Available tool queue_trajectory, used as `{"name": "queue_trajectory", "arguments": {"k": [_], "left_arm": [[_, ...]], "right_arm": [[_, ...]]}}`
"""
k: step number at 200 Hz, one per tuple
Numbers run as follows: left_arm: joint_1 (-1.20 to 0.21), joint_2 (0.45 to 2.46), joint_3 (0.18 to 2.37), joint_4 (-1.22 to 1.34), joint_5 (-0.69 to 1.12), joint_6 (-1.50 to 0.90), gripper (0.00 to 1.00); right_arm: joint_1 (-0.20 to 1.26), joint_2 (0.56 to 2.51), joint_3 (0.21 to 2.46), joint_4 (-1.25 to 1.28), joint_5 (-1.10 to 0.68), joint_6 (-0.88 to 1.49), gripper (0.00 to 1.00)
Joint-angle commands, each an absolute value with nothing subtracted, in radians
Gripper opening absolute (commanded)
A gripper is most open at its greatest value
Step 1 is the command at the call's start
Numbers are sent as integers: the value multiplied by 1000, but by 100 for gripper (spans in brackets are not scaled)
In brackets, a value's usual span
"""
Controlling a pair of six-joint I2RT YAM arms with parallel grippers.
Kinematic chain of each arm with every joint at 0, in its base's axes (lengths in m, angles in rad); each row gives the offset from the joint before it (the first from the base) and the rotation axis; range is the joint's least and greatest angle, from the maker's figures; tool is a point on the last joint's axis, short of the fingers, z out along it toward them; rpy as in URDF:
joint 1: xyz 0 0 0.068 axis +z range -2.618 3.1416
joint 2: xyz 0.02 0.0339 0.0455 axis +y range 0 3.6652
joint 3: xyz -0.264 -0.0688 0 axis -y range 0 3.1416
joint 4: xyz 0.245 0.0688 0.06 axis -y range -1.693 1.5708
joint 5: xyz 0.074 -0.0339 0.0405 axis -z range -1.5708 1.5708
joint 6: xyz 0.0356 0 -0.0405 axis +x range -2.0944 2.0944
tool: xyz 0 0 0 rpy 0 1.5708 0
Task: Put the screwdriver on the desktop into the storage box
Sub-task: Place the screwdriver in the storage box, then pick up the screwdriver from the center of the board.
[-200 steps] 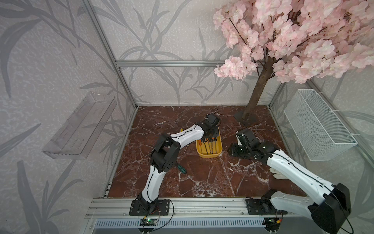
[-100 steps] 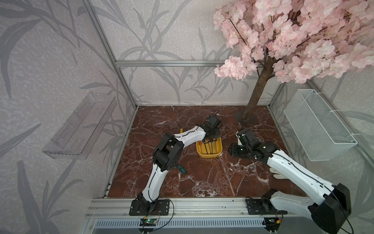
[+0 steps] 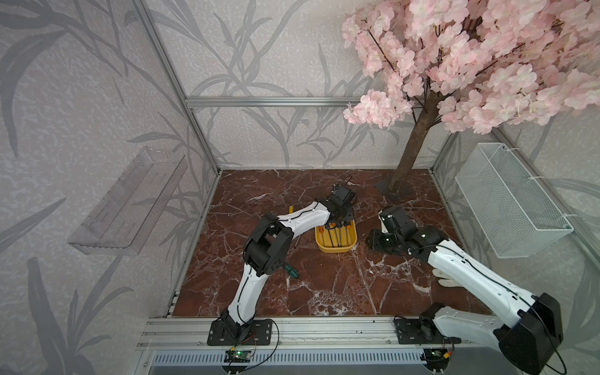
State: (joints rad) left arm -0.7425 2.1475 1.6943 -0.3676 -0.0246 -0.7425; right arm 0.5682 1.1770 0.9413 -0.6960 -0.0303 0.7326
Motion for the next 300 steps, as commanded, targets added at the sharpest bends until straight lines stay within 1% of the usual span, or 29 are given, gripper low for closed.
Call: {"name": "queue_trajectory", "arguments": {"k": [1, 10, 30, 35, 43, 47, 56, 61, 75, 144, 198, 245, 300], "left_arm": [[-744, 2046, 1666, -400, -66, -704, 50], [-742, 2021, 1645, -400, -73, -700, 52], [-734, 1968, 1597, -410, -84, -696, 53], [-730, 1954, 1582, -413, -88, -696, 57], [-725, 1928, 1554, -413, -93, -696, 59], [-723, 1917, 1542, -414, -95, -696, 61], [-717, 1885, 1504, -410, -103, -698, 62], [-714, 1869, 1483, -409, -110, -699, 65], [-703, 1822, 1427, -404, -124, -699, 67], [-642, 1624, 1181, -430, -162, -707, 67], [-589, 1515, 1051, -451, -182, -717, 67], [-545, 1535, 1040, -438, -157, -692, 63], [-501, 1639, 1083, -406, -123, -647, 63]], "right_arm": [[565, 1197, 983, -725, -38, 720, 49], [566, 1205, 996, -725, -40, 717, 49], [573, 1225, 1021, -721, -44, 713, 49], [576, 1232, 1027, -721, -44, 712, 49], [583, 1244, 1039, -721, -44, 709, 49], [587, 1250, 1046, -720, -43, 707, 49], [595, 1265, 1060, -720, -43, 705, 49], [599, 1273, 1068, -721, -43, 703, 49], [612, 1297, 1092, -724, -47, 701, 49], [678, 1400, 1176, -701, -57, 692, 48], [701, 1449, 1208, -689, -68, 687, 48], [704, 1451, 1199, -683, -71, 690, 48], [703, 1447, 1197, -691, -65, 686, 48]]}}
